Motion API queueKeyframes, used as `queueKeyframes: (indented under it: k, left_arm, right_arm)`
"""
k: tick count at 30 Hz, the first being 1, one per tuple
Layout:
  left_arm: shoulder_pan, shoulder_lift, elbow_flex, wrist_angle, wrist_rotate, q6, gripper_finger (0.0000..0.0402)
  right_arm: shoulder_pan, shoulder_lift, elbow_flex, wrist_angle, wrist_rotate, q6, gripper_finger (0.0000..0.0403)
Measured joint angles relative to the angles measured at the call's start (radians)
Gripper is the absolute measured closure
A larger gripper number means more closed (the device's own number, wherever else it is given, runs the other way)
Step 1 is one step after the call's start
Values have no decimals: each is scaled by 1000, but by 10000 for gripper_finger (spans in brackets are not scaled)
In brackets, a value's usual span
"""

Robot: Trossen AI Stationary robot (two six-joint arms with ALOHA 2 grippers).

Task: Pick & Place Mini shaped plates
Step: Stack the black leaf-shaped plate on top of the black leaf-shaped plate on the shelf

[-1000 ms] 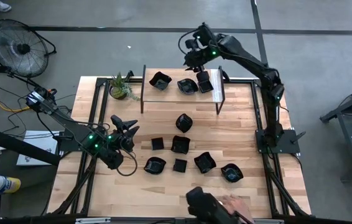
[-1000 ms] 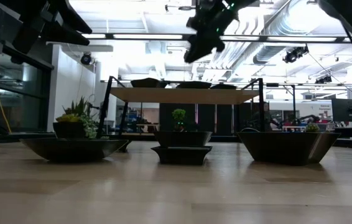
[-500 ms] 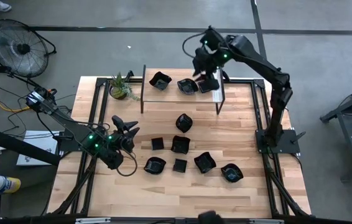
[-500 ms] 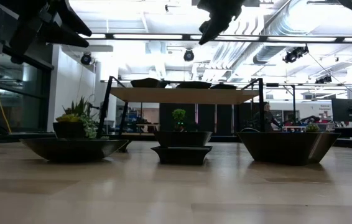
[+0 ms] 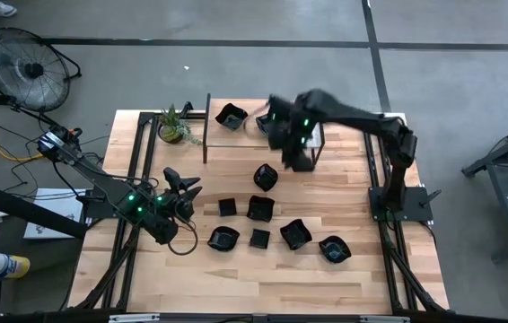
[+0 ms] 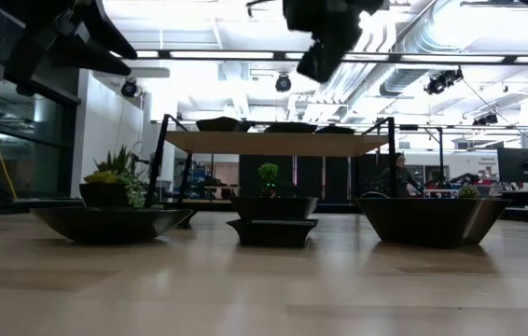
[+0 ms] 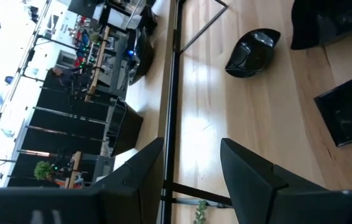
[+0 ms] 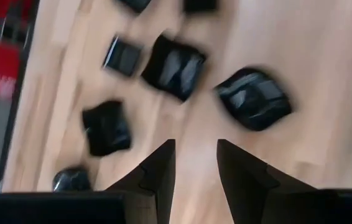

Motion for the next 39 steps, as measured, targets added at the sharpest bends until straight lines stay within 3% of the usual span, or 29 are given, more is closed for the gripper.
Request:
queueKeyframes:
  k: [4,12,19,30,39]
  left_arm:
    - [0,0,0,-18,2,-3,250]
    - [0,0,0,-24,17,-5,250]
    - [0,0,0,-22,17,-9,250]
    - [0,0,0,-23,20,-17,250]
    - [0,0,0,-23,24,-22,250]
  right_arm:
    - [87,0,-169,67,76,-46,290]
    - [214,2,-447,350,502,-145,290]
    - [280,2,-600,617,667,-301,291]
    - [328,2,-702,904,716,-435,291]
    - [321,2,-707,933,638,-438,291]
